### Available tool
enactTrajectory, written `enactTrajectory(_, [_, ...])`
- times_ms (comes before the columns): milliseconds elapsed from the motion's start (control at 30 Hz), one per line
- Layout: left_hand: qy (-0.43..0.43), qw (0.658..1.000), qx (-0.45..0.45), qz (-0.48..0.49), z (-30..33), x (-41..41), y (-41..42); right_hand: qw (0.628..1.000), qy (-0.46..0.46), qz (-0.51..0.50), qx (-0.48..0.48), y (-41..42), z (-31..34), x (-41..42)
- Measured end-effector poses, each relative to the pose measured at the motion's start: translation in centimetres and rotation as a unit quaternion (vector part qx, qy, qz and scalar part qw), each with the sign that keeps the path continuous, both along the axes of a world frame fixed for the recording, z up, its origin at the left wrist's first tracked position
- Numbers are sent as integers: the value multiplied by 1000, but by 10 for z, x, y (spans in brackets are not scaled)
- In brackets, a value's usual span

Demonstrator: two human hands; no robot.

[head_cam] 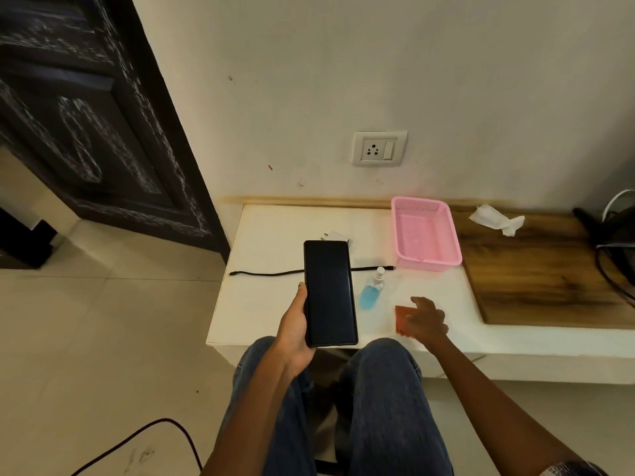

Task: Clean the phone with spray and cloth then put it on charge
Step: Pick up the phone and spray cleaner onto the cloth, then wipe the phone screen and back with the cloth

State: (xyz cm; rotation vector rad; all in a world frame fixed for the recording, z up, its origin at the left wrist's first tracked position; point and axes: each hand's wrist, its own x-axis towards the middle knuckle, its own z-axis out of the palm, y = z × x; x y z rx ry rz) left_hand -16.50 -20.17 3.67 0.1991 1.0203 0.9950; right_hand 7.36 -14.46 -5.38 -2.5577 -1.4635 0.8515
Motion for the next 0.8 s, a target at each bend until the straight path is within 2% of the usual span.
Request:
enactTrajectory(167, [3, 1000, -3, -1, -2, 0, 0, 998, -53, 20, -11, -11, -18, 4])
enactTrajectory(367, [-13, 1000, -3, -5, -4, 0, 0, 997, -22, -77, 5, -15, -31, 6])
enactTrajectory(500, [-20, 1000, 0, -8, -6, 0, 0, 995, 3, -95, 30, -18, -33, 7])
enactTrajectory(600, [-32, 999, 1, -7, -7, -1, -1, 983, 96, -134, 82, -20, -27, 6])
enactTrajectory(667, [-44, 999, 6, -5, -6, -1, -2, 955, 189, -177, 144, -24, -17, 3])
enactTrajectory(800, [-64, 998, 28, -7, 0, -2, -4, 901, 267, -218, 265, -39, 11, -5])
